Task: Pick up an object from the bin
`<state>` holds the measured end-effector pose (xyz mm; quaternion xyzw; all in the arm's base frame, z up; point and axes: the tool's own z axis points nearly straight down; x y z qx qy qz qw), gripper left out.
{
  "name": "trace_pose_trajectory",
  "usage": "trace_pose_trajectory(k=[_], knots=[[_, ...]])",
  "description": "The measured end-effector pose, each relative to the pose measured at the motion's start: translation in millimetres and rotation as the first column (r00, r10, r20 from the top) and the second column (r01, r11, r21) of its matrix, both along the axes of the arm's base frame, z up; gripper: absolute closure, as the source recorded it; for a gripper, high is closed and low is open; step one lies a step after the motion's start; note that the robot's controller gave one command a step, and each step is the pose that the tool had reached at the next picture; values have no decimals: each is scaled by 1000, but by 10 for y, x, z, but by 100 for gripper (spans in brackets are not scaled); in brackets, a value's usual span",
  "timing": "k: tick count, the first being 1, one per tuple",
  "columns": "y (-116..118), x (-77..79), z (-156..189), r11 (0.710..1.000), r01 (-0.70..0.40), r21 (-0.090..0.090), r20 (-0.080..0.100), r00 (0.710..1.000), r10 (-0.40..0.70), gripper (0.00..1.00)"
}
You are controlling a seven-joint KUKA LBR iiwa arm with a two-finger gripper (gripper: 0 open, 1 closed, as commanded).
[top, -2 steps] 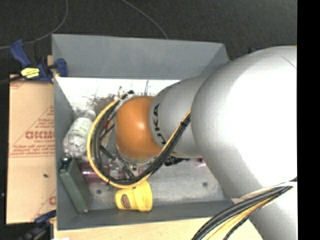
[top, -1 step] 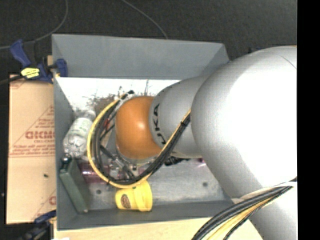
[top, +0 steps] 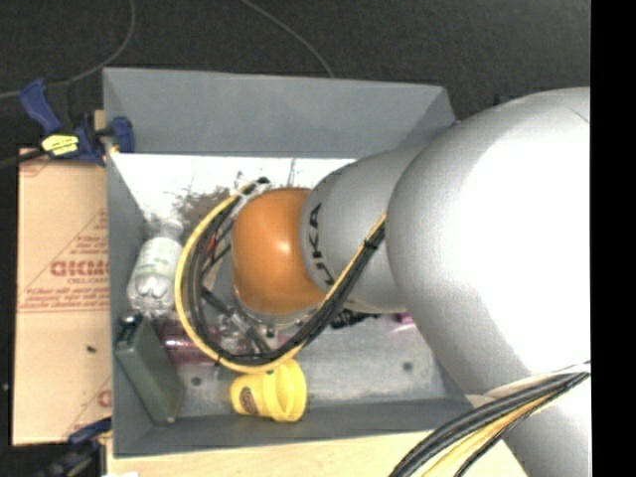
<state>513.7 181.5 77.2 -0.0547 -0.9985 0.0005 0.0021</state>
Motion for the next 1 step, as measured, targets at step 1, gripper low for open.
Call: trace_pose_trajectory(k=[1], knots=[[-4,-9,245,1000,0,-1,-4,1000,0,100]])
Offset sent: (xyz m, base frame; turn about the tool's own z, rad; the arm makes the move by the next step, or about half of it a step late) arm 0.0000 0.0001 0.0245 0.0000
